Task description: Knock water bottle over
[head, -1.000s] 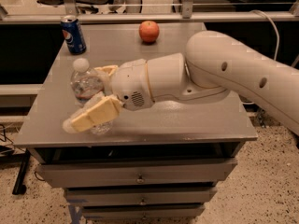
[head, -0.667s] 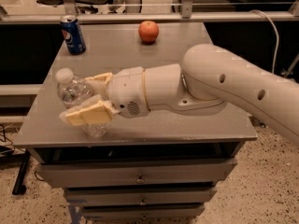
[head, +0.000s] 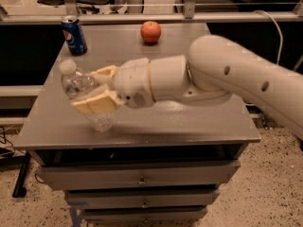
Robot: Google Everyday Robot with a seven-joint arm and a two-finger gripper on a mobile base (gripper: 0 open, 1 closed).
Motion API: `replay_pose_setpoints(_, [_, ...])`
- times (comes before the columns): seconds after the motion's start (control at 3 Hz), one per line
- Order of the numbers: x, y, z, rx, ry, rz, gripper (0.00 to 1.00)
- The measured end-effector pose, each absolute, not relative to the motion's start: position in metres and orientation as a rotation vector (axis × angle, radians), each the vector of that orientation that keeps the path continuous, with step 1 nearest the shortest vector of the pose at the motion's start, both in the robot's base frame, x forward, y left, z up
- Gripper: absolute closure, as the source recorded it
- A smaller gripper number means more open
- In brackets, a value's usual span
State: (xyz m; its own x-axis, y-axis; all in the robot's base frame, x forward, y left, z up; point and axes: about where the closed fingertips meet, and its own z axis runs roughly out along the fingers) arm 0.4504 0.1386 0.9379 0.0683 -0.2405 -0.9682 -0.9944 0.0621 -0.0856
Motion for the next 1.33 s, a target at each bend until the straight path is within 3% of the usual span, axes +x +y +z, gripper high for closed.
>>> replay_pose_setpoints(0.33, [0.488, 0.122, 0.954, -1.473, 1.4, 0.936, 1.0])
replay_pose_setpoints(0.67, [0.529, 0.098, 0.955, -1.606, 1.497, 0.863, 1.0])
replay_pose_setpoints(1.33, [0.588, 0.027, 0.95, -1.934, 1.648, 0.504, 1.0])
